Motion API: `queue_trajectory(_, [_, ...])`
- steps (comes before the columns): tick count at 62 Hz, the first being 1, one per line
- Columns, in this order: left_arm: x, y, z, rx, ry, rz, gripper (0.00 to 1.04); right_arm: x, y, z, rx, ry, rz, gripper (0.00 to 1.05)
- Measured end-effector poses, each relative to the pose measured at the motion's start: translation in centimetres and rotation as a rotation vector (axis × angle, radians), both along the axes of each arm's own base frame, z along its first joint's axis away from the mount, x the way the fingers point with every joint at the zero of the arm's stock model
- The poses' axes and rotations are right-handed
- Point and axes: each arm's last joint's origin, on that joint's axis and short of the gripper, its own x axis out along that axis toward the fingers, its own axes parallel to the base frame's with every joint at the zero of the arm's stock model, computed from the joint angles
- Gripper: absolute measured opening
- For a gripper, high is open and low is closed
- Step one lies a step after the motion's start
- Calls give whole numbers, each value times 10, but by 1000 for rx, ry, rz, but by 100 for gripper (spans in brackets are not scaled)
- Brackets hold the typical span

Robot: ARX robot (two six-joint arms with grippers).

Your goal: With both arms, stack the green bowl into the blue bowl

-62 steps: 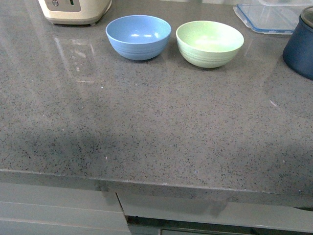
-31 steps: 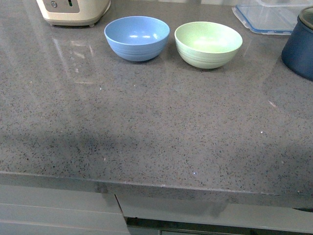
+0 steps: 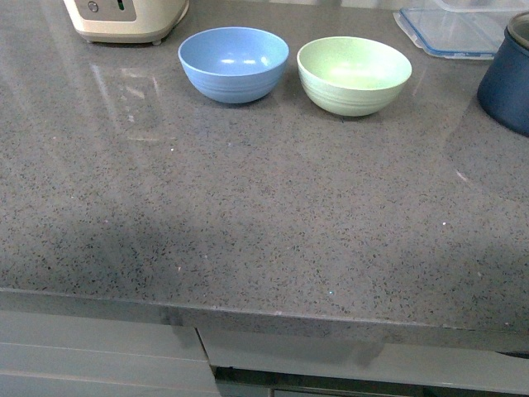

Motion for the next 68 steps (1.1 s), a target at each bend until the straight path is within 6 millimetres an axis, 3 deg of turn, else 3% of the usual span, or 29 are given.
queue_trajectory(68, [-38,0,0,0,-6,0,4,0,0,0,0,0,0,95])
